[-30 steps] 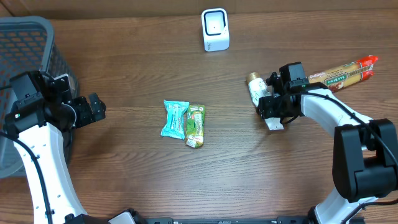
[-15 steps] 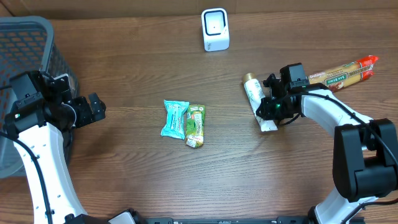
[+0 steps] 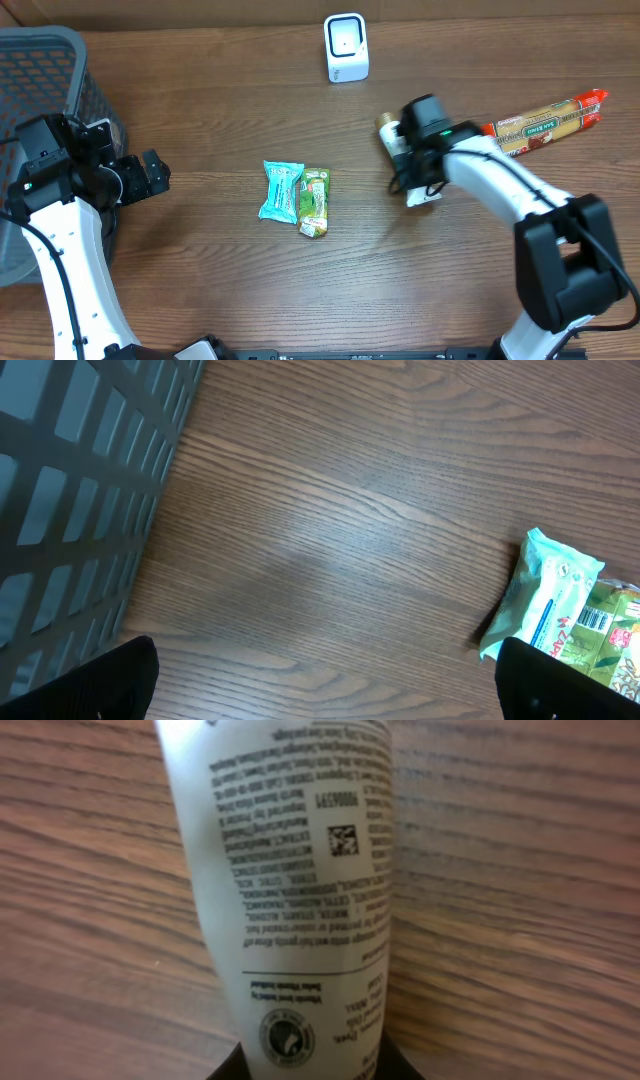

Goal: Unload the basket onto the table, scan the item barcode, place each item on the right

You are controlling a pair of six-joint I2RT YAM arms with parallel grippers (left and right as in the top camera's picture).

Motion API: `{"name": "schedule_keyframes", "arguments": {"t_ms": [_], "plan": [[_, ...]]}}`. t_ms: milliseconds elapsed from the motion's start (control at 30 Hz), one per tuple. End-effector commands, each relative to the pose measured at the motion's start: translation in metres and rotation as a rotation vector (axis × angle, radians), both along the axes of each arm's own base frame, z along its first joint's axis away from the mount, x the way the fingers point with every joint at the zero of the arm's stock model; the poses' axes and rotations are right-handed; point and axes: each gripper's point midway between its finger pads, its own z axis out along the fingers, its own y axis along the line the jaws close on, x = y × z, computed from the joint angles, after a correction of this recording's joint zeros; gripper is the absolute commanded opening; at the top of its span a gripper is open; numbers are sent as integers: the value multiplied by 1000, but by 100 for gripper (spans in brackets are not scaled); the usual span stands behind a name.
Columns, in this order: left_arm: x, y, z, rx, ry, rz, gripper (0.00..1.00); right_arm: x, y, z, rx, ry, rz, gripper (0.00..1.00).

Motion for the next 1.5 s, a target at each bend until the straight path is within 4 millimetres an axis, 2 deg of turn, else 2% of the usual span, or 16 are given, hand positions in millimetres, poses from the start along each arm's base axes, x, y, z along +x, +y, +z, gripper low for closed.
{"name": "schedule_keyframes", "arguments": {"t_ms": [0,100,200,467,567,633,800,900,967,1000,1067,1167,1300,1367,1467], "plan": [[2,1,1,-3,-1,18,100,19,-21,28,-291,-229,-140,12],[2,1,1,-3,-1,18,100,12,-18,32,-372,-296,-171,19],[2,1,1,-3,-1,18,100,1,-11,25,-381,-294,-156,26],[2,1,1,-3,-1,18,100,-16,9,7,-286,-195,-94,53],[2,1,1,-3,-1,18,100,-15,17,9,-233,-179,-91,53],[2,1,1,-3,-1,18,100,-9,23,21,-183,-181,-99,53],[2,1,1,-3,-1,18,100,18,27,87,15,-214,-135,62],[2,1,1,-3,-1,18,100,25,16,119,156,-198,-156,81],[2,1,1,-3,-1,18,100,25,1,123,231,-153,-196,88],[2,1,1,-3,-1,18,99,23,-9,121,273,-113,-223,89],[2,1,1,-3,-1,18,100,17,-31,104,378,-1,-295,89],[2,1,1,-3,-1,18,100,11,-42,85,487,83,-293,89],[2,1,1,-3,-1,18,99,3,-44,61,608,143,-249,89],[2,1,1,-3,-1,18,100,1,-43,30,650,177,-259,88],[2,1,1,-3,-1,18,99,2,-39,6,678,192,-252,85]]}}
